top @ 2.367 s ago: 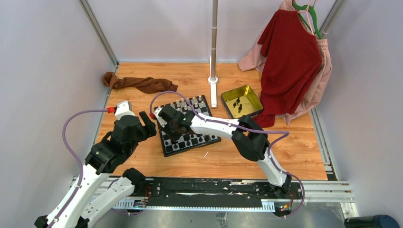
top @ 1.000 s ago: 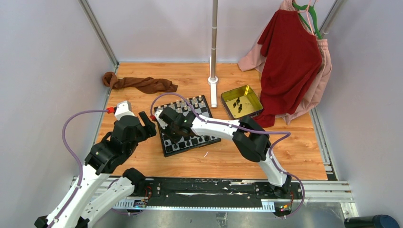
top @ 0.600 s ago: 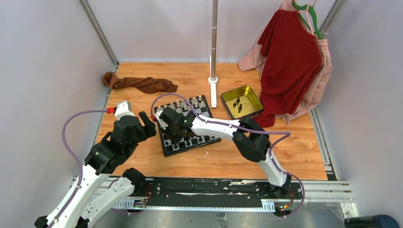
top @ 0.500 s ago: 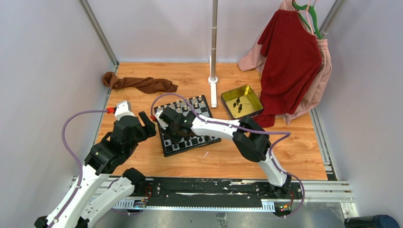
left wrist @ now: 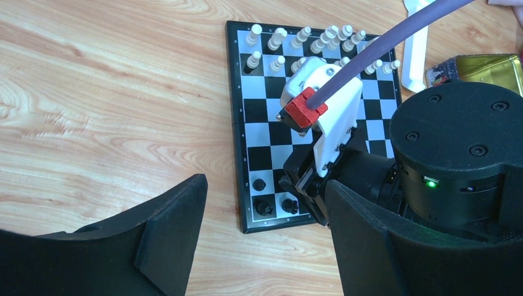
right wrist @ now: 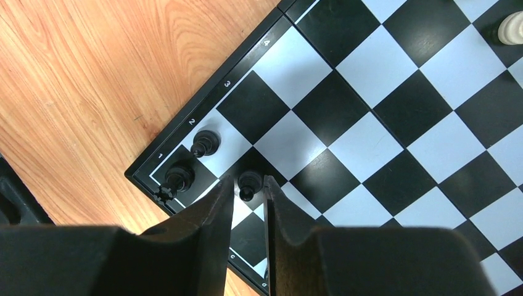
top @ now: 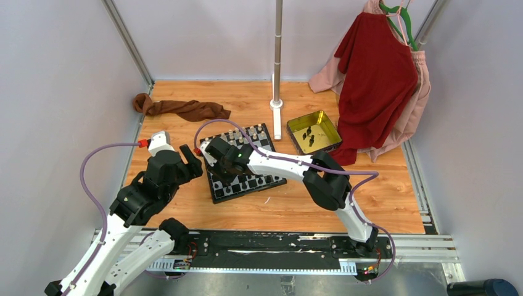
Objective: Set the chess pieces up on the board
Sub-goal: Place the chess piece on the chessboard, then pick up the chess piece from the storage box.
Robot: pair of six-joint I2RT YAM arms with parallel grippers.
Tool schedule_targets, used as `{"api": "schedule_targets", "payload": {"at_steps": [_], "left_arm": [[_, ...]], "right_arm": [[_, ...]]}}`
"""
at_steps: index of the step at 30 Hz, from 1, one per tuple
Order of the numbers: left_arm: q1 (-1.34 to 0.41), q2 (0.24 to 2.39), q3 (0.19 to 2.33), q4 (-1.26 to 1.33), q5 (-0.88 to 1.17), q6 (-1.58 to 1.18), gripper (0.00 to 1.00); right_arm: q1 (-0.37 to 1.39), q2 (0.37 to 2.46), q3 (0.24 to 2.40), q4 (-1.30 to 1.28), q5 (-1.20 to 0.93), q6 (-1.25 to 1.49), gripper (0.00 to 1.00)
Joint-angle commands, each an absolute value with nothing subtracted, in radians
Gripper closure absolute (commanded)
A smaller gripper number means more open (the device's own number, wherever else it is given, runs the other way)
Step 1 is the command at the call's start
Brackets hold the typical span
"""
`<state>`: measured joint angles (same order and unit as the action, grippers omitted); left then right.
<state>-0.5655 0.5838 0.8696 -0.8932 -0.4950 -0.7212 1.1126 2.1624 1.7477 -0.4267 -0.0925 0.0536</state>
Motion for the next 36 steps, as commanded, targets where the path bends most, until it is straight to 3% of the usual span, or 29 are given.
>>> {"api": "schedule_targets", "payload": {"at_steps": [1,14,23,24,26,36], "left_arm": [[-0.572,0.579,0.885,-0.901,-0.520,-0.738,0.24],[-0.572,0.748,0.971,-0.861,-0.570,-0.689,0.21],[-0.572,0.867,0.984,-0.824,-0.565,-0.678,0.18],[-0.572,0.881,0.987,-0.814,-0.555,-0.676,0.17],[-0.572,0.910,0.993,-0.787,-0.541,-0.661,0.01],[-0.572,1.016,0.968,-0.667,-0.417,-0.597,0.00]], "right_arm": [[1.130,2.120,1.787,-0.475,-0.065,0.032,0.71],[1.061,1.954,1.767,-0.513,0.084,0.004,0.53],[0.967,1.843,1.687,-0.512,0.139,0.017,0.48],[0.952,1.832,1.675,-0.512,0.146,0.023,0.47],[0.914,1.810,1.657,-0.512,0.154,0.038,0.47],[0.795,1.764,1.642,-0.510,0.383,0.064,0.41]]}}
